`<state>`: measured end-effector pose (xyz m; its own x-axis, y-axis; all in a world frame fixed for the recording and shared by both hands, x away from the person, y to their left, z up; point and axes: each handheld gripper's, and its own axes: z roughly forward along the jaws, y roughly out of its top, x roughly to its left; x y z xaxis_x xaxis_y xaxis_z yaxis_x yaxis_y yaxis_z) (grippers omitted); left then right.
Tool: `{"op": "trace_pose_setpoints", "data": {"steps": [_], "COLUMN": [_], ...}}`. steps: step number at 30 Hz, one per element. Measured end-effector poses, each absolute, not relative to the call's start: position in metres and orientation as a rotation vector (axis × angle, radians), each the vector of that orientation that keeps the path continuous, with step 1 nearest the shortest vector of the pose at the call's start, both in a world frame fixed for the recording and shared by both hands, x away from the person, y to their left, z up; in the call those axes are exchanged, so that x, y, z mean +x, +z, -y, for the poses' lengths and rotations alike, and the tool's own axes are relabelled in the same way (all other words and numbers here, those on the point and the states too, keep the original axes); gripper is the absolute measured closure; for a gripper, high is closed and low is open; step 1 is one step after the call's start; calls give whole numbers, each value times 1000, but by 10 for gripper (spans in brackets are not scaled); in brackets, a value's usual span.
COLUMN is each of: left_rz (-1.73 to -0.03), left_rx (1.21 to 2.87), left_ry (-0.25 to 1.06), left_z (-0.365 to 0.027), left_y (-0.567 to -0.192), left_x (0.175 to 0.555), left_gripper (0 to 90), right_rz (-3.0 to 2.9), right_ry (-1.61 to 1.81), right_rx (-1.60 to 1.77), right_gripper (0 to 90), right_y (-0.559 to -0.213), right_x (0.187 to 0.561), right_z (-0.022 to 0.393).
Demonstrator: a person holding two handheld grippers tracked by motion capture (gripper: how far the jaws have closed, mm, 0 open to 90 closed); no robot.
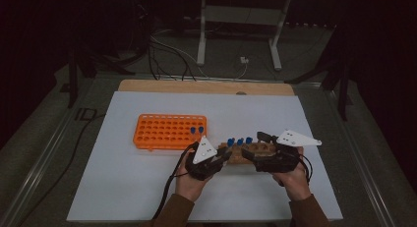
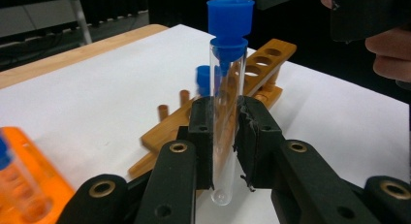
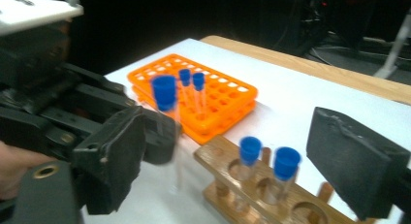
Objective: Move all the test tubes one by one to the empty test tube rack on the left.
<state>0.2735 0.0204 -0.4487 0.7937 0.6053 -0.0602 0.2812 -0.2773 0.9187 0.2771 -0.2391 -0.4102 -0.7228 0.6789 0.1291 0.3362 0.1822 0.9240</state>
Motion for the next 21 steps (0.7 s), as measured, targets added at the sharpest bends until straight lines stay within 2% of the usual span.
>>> {"op": "trace_pose_setpoints", "data": {"steps": [3, 5, 21], "left_rz": [-693, -709, -766], "left_rx": [1858, 1849, 1827], "left_ry": [372, 374, 442], "left_z": [-29, -35, -66], "left_y": [-448, -447, -444], "left_x": [275, 276, 282], "left_gripper": [775, 775, 774], "right_rz": [-2143, -2139, -2099], "right_ry": [1511, 1515, 1502], "right_rx": [969, 970, 1004], "right_gripper": [27, 14, 0], "right_y": [-413, -415, -420], "right_x": [278, 279, 283], "right_z": [241, 243, 253]}}
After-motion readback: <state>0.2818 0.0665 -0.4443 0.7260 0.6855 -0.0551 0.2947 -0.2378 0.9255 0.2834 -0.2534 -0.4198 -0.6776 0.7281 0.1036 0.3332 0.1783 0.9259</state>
